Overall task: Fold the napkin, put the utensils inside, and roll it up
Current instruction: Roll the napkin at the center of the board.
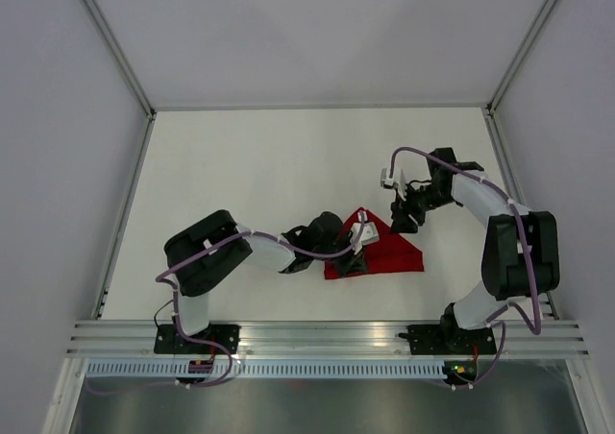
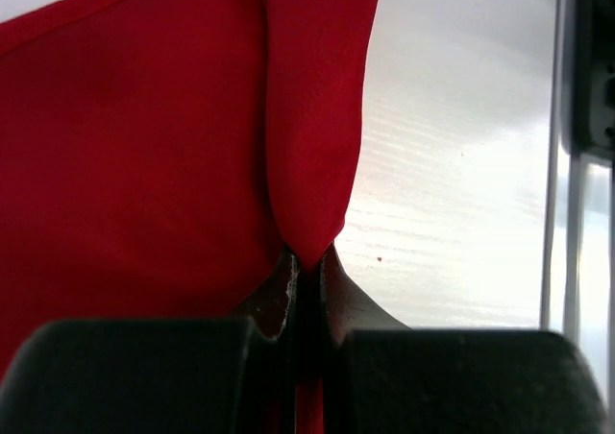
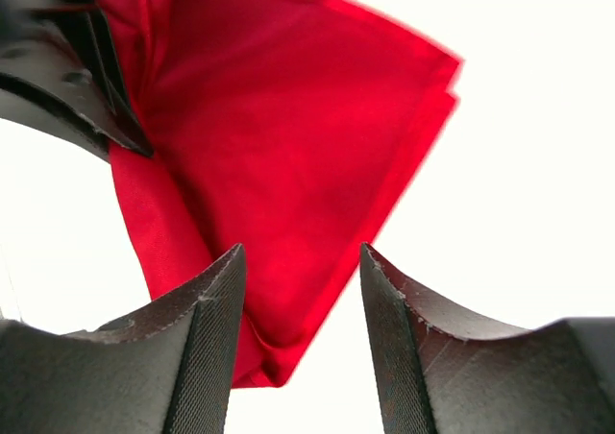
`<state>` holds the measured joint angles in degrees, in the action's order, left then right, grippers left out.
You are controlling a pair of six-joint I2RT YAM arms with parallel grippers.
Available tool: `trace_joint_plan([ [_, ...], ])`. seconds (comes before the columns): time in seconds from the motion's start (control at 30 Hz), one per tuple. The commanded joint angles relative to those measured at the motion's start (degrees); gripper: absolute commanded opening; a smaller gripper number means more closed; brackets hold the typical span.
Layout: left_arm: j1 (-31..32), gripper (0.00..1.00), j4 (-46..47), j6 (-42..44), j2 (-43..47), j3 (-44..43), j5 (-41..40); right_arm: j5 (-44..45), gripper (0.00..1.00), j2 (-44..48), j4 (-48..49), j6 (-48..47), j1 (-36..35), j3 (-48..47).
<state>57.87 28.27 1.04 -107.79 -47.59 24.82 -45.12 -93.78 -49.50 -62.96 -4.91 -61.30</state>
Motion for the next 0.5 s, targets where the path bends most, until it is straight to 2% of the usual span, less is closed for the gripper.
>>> trace_joint_plan([
  [0.0,-0.91,0.02,-14.72,-6.65,-6.02,-1.17,5.59,-2.51,0.57,9.02,4.82,-0.15,0.78,3.54],
  [0.1,-2.05,0.02,-17.81,-8.67,-8.14,-3.20,6.91,-2.16,0.62,14.57,8.70,0.64,0.69,10.30],
  [0.27,-4.43,0.02,-19.57,-11.06,-10.16,-4.09,9.89,-0.49,0.63,23.28,10.47,-1.73,-0.54,18.48],
  [0.47,-6.97,0.02,-21.15,-12.55,-12.18,-4.61,12.26,4.06,0.64,29.44,14.42,-1.48,-7.46,27.01],
])
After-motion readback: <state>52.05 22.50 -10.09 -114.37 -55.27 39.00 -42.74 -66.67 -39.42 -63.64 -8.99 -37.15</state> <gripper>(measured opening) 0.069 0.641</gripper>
